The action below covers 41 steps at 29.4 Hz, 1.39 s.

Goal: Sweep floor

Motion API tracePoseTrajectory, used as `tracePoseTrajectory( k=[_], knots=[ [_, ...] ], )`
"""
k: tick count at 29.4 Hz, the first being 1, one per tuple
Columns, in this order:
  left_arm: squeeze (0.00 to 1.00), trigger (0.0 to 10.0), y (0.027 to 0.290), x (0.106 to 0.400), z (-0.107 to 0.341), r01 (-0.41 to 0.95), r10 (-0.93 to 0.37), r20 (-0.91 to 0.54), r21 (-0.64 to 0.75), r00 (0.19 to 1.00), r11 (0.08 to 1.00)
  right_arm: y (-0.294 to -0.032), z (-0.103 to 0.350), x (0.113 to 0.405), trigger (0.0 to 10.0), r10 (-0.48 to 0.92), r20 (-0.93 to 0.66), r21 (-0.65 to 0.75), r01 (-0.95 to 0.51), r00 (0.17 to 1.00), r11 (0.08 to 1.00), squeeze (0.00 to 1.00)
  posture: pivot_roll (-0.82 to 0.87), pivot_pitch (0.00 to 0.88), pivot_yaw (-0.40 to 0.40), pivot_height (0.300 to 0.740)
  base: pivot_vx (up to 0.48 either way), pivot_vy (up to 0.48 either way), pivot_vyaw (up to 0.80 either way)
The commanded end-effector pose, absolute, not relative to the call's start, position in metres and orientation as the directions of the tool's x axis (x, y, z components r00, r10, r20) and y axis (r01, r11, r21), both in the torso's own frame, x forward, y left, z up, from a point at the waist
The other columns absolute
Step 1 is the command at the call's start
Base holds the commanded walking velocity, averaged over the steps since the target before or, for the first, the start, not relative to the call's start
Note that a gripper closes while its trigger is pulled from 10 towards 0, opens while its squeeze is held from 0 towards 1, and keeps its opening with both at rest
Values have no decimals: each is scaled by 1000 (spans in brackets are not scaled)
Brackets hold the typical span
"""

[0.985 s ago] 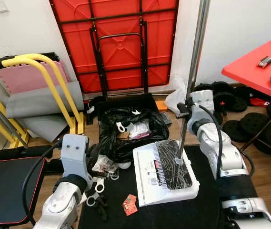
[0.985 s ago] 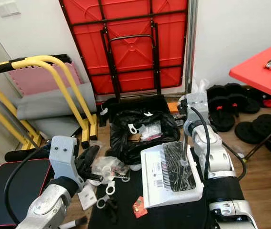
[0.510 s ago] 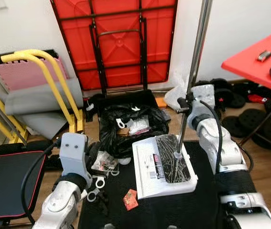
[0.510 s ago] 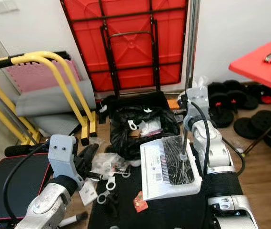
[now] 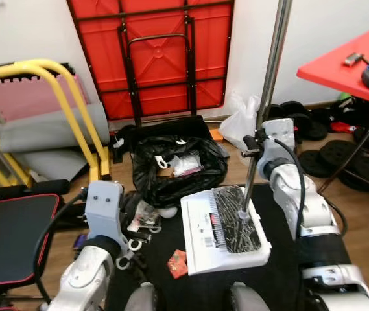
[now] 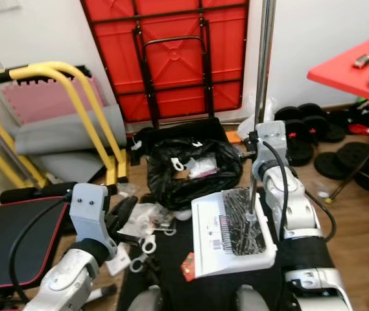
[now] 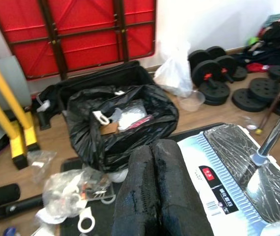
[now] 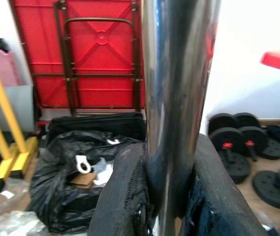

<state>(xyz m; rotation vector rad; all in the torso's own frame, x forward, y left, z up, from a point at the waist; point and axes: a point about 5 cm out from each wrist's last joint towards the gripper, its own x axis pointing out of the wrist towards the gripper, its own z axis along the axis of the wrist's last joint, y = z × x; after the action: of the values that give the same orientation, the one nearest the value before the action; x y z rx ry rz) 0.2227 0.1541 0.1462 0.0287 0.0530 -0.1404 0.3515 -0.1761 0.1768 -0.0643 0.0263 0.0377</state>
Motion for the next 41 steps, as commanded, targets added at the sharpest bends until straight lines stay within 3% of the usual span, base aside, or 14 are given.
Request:
tracePoseTrajectory(
  k=[1,22,41],
  knots=[
    [0,10000,154,222,142,165,-162,-71,31,984,986,-177,199,355,10000,31,87,-65,-26,996,998,0,-85,61,5,631,0,0,0],
    [0,10000,155,220,144,172,-168,-73,56,983,983,-190,199,361,10000,0,133,-109,15,991,994,0,-65,78,20,571,0,0,0],
    [0,10000,160,210,149,176,-169,-85,78,982,981,-261,246,374,10000,-287,333,-128,345,898,930,0,-12,130,49,521,0,0,0]
  ],
)
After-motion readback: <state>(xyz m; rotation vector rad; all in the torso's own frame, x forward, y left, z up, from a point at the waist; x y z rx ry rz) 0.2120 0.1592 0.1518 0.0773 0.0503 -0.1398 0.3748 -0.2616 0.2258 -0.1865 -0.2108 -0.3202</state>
